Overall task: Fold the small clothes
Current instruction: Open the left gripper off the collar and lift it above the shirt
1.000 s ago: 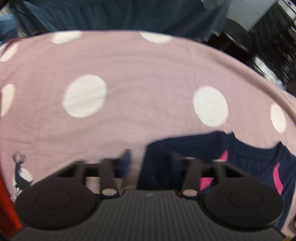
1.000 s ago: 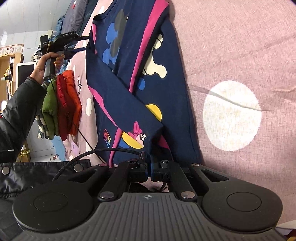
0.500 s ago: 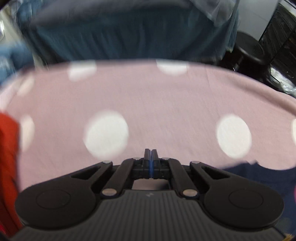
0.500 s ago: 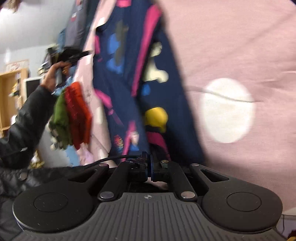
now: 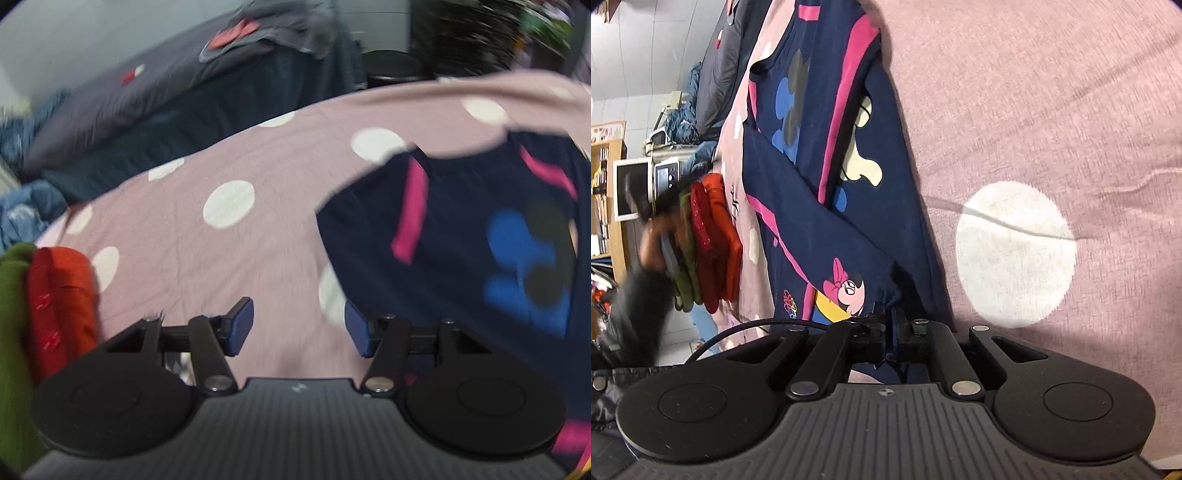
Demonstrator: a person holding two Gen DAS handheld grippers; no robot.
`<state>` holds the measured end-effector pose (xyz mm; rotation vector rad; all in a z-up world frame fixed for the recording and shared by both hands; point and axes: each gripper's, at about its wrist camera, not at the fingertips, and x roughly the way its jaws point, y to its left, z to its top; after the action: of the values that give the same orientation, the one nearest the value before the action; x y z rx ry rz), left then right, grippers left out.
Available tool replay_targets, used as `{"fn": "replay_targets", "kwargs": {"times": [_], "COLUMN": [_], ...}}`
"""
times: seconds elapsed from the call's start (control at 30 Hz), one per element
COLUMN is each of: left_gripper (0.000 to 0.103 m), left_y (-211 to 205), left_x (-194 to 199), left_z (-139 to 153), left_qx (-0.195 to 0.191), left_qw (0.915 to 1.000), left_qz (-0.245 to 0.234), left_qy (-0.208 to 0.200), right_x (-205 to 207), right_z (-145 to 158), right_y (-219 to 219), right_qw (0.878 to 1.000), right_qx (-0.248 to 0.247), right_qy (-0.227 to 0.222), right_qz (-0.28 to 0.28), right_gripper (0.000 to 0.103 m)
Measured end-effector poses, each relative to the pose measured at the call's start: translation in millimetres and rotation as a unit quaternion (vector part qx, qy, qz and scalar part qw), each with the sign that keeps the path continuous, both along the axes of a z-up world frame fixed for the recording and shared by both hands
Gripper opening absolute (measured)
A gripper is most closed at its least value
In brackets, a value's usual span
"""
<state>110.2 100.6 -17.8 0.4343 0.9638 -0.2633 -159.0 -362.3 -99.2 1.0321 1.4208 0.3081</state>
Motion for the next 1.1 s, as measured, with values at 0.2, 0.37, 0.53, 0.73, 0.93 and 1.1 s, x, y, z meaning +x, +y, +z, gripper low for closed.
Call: {"fn": "replay_targets", "kwargs": {"times": [0.2,0.37,0.53,0.73,0.93,1.1], "left_gripper": [0.054,0.056,0.063,0.071,0.070,0.073], "left_y": [-12.6,-46.5,-48.7,14.8,51.0,31.7], "left_x": [-106.1,-117.3,-77.2,-14.2,-1.5,-20.9], "left_z": [-30.6,-71.2,-85.8,-77.6,-59.5,-39.6], "left_qx": [0.047,0.101,0.116,0.071,0.021,-0.068], "left_qw": [0.9902,0.9820,0.9873,0.9786,0.9758,0.9862], "left_qz": [-0.129,-0.154,-0.047,0.178,0.213,0.150], "left_qy": [-0.025,-0.042,-0.098,-0.074,-0.046,-0.021], "right_x": [-0.4,0.9,-0.2,-1.1,-1.8,-3.6], "right_z": [0.5,1.7,4.7,4.2,3.6,2.1], "right_y": [-2.0,-1.0,5.4,10.1,11.5,9.9], "right_qw": [1.000,1.000,1.000,1.000,1.000,1.000], "right_qx": [0.005,-0.001,-0.009,-0.021,-0.019,-0.016], "right_qy": [0.009,0.009,0.006,0.005,0.002,0.001], "right_qz": [0.006,0.013,0.018,0.013,0.010,0.003], "right_gripper": [0.006,0.007,0.007,0.007,0.007,0.014]}}
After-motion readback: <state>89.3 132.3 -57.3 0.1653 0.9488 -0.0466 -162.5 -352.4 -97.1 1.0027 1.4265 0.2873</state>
